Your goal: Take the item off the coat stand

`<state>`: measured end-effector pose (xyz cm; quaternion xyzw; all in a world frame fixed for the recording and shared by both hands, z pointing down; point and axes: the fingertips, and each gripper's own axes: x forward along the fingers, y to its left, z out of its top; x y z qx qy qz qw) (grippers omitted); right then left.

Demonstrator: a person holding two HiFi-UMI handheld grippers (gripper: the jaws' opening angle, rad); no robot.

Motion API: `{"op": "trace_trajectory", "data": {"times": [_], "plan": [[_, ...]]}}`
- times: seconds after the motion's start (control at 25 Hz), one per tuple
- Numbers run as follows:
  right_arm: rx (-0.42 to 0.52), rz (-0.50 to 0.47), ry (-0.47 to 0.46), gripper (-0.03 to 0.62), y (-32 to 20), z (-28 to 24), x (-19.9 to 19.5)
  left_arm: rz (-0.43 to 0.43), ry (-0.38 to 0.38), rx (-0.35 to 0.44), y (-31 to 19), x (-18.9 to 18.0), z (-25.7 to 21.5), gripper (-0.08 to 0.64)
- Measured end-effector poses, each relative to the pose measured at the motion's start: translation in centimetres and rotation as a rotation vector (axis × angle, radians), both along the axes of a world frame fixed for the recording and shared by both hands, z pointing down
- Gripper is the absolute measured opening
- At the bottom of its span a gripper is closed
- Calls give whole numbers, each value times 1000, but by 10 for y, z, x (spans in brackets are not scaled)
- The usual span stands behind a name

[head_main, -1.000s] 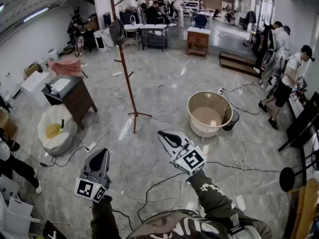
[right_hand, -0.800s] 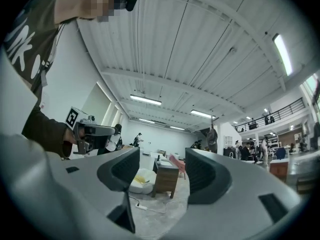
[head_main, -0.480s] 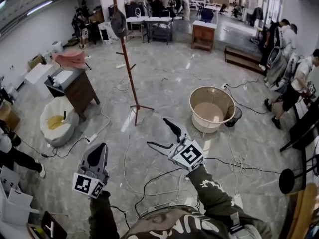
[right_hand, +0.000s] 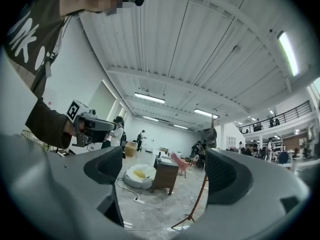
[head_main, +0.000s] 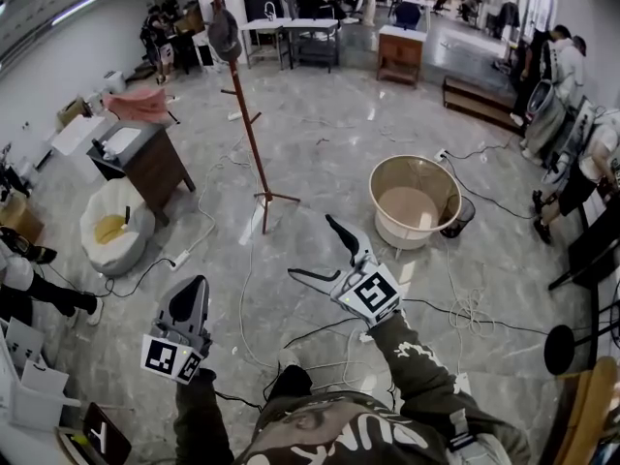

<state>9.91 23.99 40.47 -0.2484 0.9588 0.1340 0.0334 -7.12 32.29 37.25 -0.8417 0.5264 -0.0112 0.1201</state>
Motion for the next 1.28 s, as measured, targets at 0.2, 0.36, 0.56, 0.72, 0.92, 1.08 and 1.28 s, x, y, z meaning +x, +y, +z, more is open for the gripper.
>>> {"op": "trace_trajectory", "data": {"times": [0.2,0.36,0.56,0.72,0.92,1.08,1.28], "plan": [[5,10,14,508,-27,4,-8,7,-3,8,-28,-9,0,3],[20,26,22,511,-59,4,-18,16,6,15,-62,-23,2,3],[12,54,47,525,-120,15,-46,30,34,14,-123,-57,13,3],[-5,75,50,526,-169,15,-73,50,54,-1,-172,-86,16,3],[9,97,50,526,-228,2,-109,60,74,-1,-229,-126,13,3],[3,124,65,529,-270,-7,-135,77,91,-5,-268,-159,11,3],[11,172,75,529,-308,-12,-150,95,95,-9,-303,-184,15,3]]}}
